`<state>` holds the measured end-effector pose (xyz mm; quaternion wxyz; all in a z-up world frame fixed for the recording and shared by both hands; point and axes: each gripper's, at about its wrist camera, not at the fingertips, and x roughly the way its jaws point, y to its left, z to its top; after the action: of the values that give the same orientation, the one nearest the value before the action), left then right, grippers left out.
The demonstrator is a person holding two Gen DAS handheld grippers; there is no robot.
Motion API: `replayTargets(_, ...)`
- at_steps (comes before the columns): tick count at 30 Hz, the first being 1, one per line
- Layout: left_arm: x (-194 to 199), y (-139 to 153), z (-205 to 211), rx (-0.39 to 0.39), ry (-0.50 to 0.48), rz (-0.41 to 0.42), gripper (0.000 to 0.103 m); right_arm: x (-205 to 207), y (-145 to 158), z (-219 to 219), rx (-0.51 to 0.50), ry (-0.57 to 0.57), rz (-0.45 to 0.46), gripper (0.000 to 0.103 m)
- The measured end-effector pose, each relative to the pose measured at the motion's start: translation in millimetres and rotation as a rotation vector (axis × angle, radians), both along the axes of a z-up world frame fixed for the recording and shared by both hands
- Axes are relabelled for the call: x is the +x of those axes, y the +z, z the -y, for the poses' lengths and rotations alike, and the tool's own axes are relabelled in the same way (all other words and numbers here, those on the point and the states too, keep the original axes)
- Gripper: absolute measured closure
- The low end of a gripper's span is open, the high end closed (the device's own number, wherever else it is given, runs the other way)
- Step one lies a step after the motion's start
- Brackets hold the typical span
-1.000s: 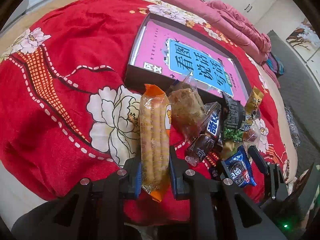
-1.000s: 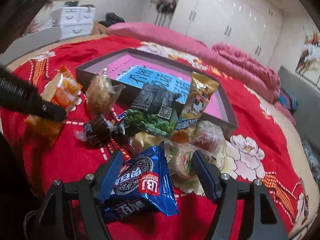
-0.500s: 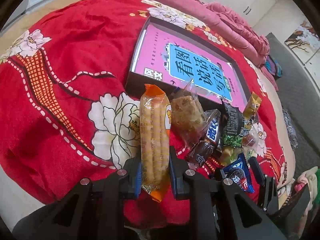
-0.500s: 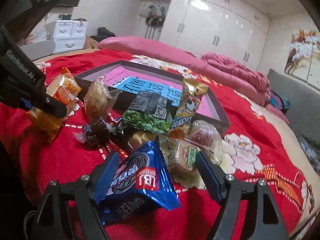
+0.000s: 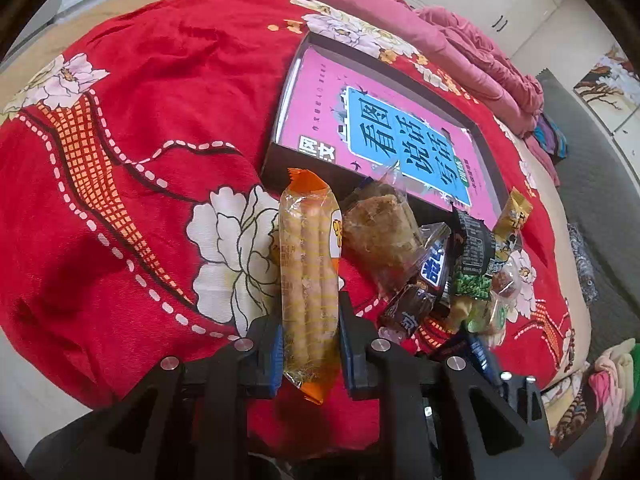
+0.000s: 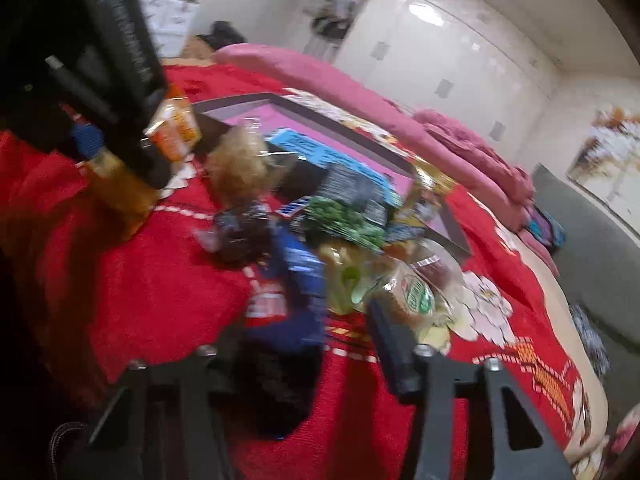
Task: Organize snacks
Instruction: 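Lift the bread roll and blue cookie pack and carry both over the tray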
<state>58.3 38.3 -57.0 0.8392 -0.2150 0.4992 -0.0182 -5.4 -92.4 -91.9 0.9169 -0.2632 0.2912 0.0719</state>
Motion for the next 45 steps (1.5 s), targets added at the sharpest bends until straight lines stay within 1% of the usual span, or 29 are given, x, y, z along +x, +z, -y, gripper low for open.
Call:
replayTargets(2, -0.9, 1.7, 1.9, 0.006, -0.007, 0.006, 0.080, 0.5, 1.3, -1.6, 0.009, 0.044, -0.034, 0.073)
replayTargets(3, -1.5, 2.7, 2.5, 0.008, -0.009, 0.010, 0.080, -0.2, 2.6, -2.2, 0.009, 0.052, -0.041, 0.075)
replayTargets(5, -2.3, 5.2, 4.6, 0.014, -0.020, 0.021, 0.080, 0.3, 8.4, 1.2, 0.050, 0.072, -0.063, 0.077)
replayTargets(8, -5.6, 13.6, 8.7, 0.029, -0.038, 0.056, 0.080, 4.4, 20.7, 11.0, 0.170, 0.087, -0.119, 0.079)
replayTargets(10, -8.3, 20.2, 10.6, 0.027, -0.048, 0.085, 0.080, 6.9, 30.5, 19.0, 0.241, 0.089, -0.137, 0.080)
replayTargets(15, -12.7, 41.1, 10.1, 0.046, -0.046, 0.178, 0.080, 13.9, 60.2, 41.4, 0.381, 0.070, -0.114, 0.080)
replayTargets(18, -8.5, 51.9, 8.2, 0.058, -0.042, 0.221, 0.080, 23.5, 79.3, 53.7, 0.431, 0.058, -0.079, 0.080)
replayTargets(21, 0.8, 57.0, 4.2, 0.052, -0.039, 0.236, 0.080, 40.4, 96.6, 71.1, 0.472, 0.026, -0.043, 0.080)
replayTargets(24, 14.9, 56.4, -0.2, 0.041, -0.029, 0.228, 0.080, 66.7, 107.9, 87.2, 0.519, -0.016, -0.043, 0.080)
replayTargets(26, 26.2, 56.4, -3.5, 0.036, -0.025, 0.229, 0.080, 82.2, 111.1, 98.2, 0.540, -0.045, -0.046, 0.080)
replayTargets(31, 53.1, 55.9, -6.2, 0.042, -0.030, 0.231, 0.080, 117.6, 111.1, 117.4, 0.542, -0.113, -0.066, 0.080)
replayTargets(34, 65.1, 53.6, -5.1, 0.046, -0.032, 0.223, 0.080, 131.1, 108.6, 124.4, 0.545, -0.140, -0.076, 0.080)
replayTargets(39, 81.0, 50.0, -2.3, 0.066, -0.042, 0.220, 0.080, 156.4, 100.4, 132.8, 0.534, -0.174, -0.093, 0.080)
replayTargets(45, 94.1, 49.9, -1.6, 0.072, -0.053, 0.235, 0.080, 175.2, 83.1, 140.7, 0.557, -0.208, -0.166, 0.080)
